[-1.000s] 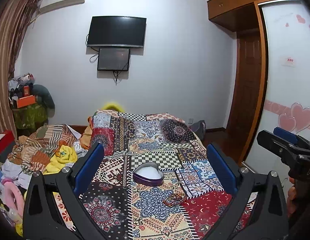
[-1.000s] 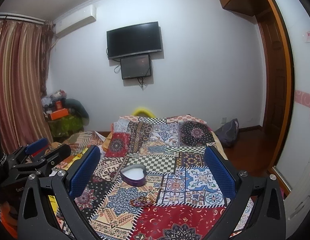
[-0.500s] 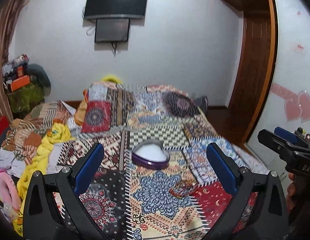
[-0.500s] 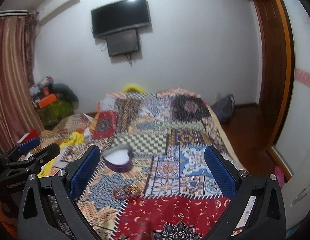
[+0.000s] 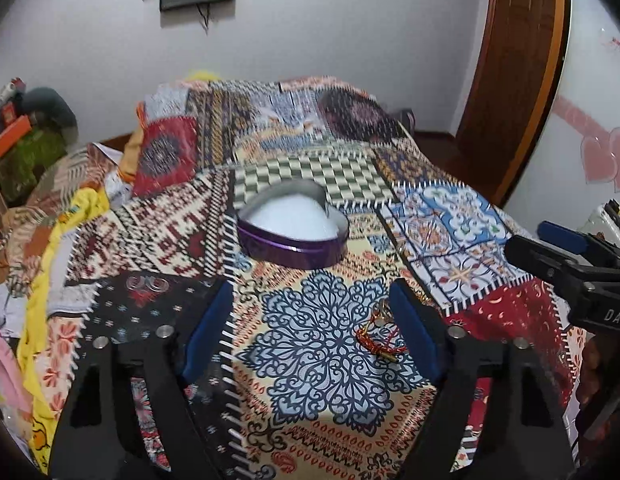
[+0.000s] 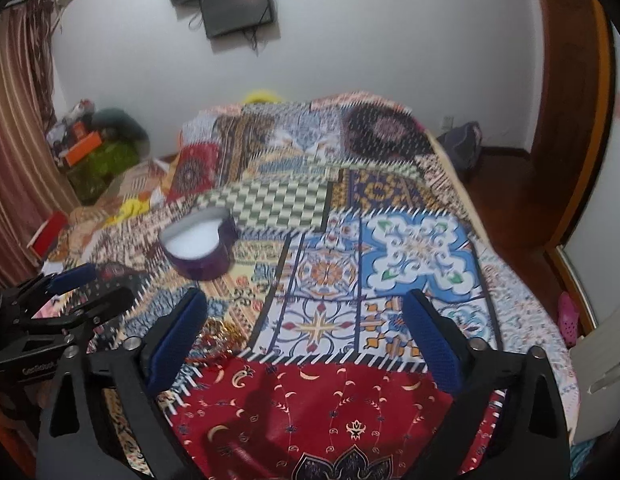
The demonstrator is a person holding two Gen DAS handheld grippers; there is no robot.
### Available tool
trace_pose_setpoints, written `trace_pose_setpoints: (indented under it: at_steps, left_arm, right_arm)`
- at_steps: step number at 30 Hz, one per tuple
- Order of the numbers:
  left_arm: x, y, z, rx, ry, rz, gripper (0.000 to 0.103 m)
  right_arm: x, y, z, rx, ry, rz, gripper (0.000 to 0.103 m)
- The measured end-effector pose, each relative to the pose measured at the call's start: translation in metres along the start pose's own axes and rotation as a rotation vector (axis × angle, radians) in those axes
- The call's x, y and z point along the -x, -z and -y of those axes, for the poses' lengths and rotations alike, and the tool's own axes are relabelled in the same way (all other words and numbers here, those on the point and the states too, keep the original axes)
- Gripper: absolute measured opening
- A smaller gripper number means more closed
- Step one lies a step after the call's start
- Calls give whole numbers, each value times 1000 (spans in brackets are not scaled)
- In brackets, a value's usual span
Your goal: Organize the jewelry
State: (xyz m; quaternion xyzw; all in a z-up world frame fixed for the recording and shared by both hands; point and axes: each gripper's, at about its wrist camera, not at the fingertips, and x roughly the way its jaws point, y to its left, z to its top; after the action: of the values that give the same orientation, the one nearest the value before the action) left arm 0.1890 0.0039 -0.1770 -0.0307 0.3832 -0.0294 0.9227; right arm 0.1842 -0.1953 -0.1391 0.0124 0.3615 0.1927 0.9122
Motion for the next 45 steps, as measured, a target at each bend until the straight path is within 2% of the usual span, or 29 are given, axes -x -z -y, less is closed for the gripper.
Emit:
trace_pose_setpoints:
  at_steps: [6, 14, 20, 26, 27, 31, 38, 45]
  left_arm:
    - [-27, -5, 1, -6, 61, -57, 60]
    - [-52, -20, -6, 3, 112, -96, 36]
    - [-55, -20, -15, 26, 123, -93, 34]
    - [-60, -16, -16, 25, 129, -110, 34]
    - [-60, -15, -17, 28, 134, -116, 34]
    - [-59, -14, -17, 35, 158, -136, 34]
    - [-45, -12, -2, -16, 155, -137, 35]
    - [-44, -4, 16, -69, 158, -174, 34]
  right_arm:
    - [-34, -4, 5, 45, -29, -80, 71]
    - [-78, -22, -3, 142, -133, -196, 45]
    - [-107, -23, -17, 250, -133, -267, 30]
    - [-126, -19, -17, 278, -133, -326, 16]
    - [-125, -19, -16, 276, -135, -324, 10]
    - [-122, -19, -12, 255, -141, -316, 10]
    - [-97, -20, -9, 205, -165, -268, 10]
    - [-68, -17, -6, 177, -201, -220, 10]
